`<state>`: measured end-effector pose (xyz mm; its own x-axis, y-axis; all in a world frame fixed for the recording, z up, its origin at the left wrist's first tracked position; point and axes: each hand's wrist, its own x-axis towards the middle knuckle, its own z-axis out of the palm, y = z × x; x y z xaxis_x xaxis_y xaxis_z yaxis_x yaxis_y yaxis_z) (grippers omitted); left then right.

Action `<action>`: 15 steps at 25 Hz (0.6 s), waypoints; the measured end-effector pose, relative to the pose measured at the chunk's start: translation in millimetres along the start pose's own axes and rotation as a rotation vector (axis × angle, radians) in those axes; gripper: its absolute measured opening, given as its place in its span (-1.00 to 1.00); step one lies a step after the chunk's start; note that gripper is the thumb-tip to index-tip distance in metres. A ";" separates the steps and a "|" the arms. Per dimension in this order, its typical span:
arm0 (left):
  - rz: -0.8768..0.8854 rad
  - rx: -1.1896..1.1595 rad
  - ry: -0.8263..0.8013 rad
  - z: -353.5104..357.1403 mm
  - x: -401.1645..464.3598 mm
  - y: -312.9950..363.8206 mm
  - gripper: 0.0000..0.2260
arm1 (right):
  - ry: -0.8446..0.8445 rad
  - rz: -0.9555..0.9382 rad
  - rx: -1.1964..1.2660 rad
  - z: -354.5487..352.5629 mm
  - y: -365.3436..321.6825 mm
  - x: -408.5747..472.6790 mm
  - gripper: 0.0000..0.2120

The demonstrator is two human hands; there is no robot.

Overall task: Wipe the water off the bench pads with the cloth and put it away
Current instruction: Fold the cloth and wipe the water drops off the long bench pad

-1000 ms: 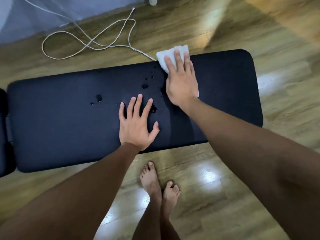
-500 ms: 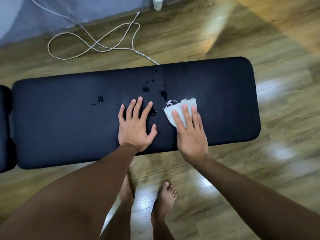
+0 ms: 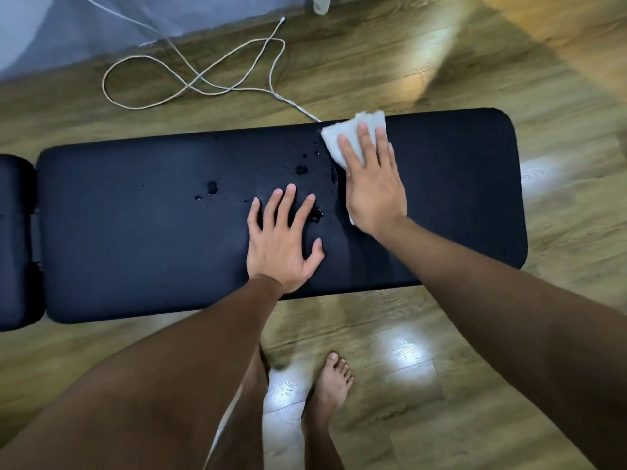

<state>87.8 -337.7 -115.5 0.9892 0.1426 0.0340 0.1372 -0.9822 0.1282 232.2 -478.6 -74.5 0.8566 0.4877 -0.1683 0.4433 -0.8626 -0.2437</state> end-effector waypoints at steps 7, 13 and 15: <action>-0.004 -0.075 -0.041 -13.8 -3.7 -4.8 -0.30 | -0.016 0.077 0.029 25.1 -18.4 -115.8 -0.43; -0.013 0.014 -0.009 -21.1 -21.4 -72.3 -0.31 | 0.000 0.095 -0.039 25.8 -27.0 -96.4 -0.49; 0.009 0.009 0.011 -18.4 -24.1 -75.8 -0.32 | 0.001 0.073 -0.035 20.7 -32.2 -72.0 -0.50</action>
<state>52.7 -264.4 -107.8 0.9898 0.1349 0.0456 0.1287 -0.9845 0.1189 150.8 -483.1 -74.3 0.8873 0.4233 -0.1832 0.3887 -0.9000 -0.1972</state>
